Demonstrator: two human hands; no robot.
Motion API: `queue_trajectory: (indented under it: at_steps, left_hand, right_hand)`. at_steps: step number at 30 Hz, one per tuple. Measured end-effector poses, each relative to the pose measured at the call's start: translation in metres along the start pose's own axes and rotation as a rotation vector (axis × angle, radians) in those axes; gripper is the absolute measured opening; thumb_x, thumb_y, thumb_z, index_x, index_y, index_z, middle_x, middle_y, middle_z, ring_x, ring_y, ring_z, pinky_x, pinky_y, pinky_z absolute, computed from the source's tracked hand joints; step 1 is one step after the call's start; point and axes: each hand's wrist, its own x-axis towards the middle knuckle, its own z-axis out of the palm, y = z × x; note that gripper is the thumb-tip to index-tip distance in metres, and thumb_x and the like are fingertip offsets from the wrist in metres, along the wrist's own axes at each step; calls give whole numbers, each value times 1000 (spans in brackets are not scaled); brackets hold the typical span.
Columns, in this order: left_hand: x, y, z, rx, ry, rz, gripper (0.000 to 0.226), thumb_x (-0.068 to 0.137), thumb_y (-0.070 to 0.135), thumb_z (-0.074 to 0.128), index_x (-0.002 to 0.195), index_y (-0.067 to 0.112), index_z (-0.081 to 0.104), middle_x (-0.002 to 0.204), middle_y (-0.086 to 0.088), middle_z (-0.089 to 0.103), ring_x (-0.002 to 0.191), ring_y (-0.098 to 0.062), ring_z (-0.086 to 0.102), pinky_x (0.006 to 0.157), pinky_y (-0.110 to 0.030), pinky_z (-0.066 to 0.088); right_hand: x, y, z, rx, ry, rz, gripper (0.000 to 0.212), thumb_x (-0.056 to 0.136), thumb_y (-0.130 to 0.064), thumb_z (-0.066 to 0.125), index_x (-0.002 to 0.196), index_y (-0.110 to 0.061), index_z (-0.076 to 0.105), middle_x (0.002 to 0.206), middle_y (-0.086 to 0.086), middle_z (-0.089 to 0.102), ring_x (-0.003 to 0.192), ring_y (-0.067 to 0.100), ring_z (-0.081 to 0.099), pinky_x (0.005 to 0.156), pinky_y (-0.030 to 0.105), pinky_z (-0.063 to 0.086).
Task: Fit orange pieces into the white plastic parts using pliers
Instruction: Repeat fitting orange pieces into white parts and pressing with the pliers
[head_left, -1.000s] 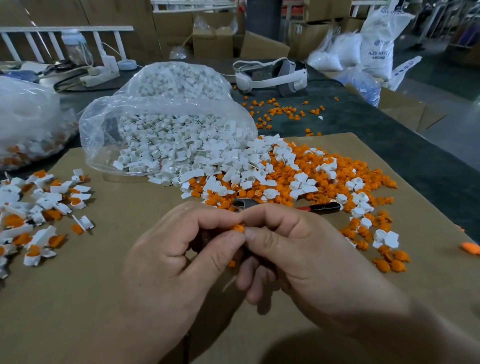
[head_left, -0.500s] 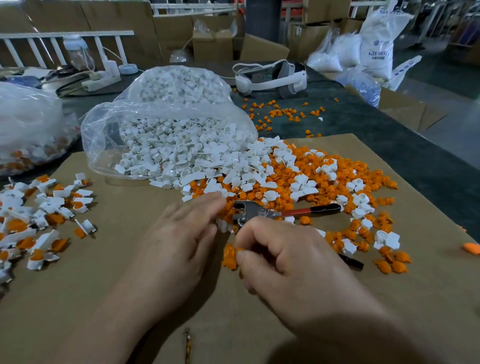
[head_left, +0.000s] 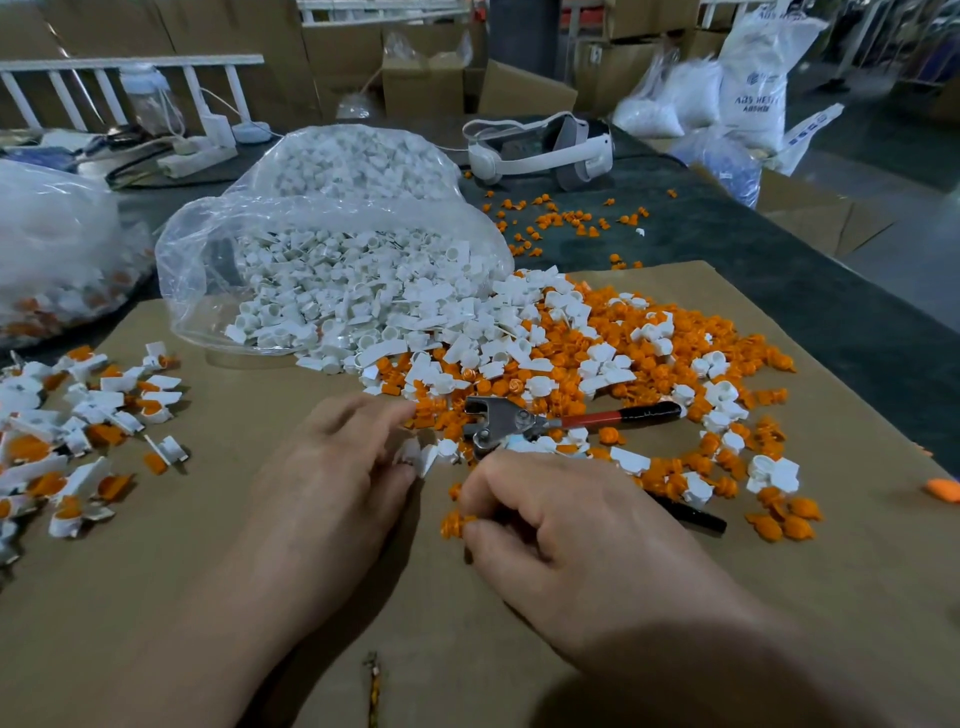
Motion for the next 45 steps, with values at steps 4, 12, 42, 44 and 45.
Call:
queue_trajectory:
  at_steps: [4, 12, 42, 44, 45]
  left_hand:
    - [-1, 1, -2, 130, -80, 79, 30, 79, 10, 82, 107, 14, 75, 100, -4, 70, 89, -31, 63, 76, -38, 47]
    - [1, 8, -4, 34, 19, -16, 11, 82, 23, 77, 88, 23, 67, 79, 14, 54, 80, -13, 51, 65, -28, 35]
    - [-15, 22, -6, -1104, -162, -211, 33, 67, 40, 82, 89, 16, 77, 73, -18, 72, 63, -24, 68, 57, -24, 55]
    - [-17, 23, -4, -978, -100, -204, 40, 63, 50, 82, 90, 21, 77, 72, -11, 73, 65, -24, 70, 60, -29, 56]
    - [-19, 24, -2, -939, -65, -214, 40, 61, 50, 84, 90, 23, 76, 73, -10, 74, 65, -25, 71, 61, -34, 56]
  right_hand:
    - [-1, 0, -1, -5, 18, -13, 7, 93, -37, 50, 87, -34, 51, 78, -16, 52, 83, -4, 48, 55, 15, 35]
    - [-1, 2, 1, 13, 66, 14, 7, 93, -38, 51, 87, -34, 53, 80, -13, 56, 78, 2, 52, 56, 22, 45]
    - [-2, -5, -11, -151, 265, -87, 22, 88, -47, 29, 86, -33, 46, 80, -14, 51, 73, 7, 51, 57, 22, 43]
    - [0, -9, -13, -195, 266, -115, 16, 95, -40, 40, 84, -32, 49, 75, -12, 50, 65, 9, 50, 52, 21, 40]
    - [0, -9, -14, -208, 237, -109, 14, 95, -36, 45, 83, -32, 50, 74, -13, 50, 63, 8, 49, 52, 20, 39]
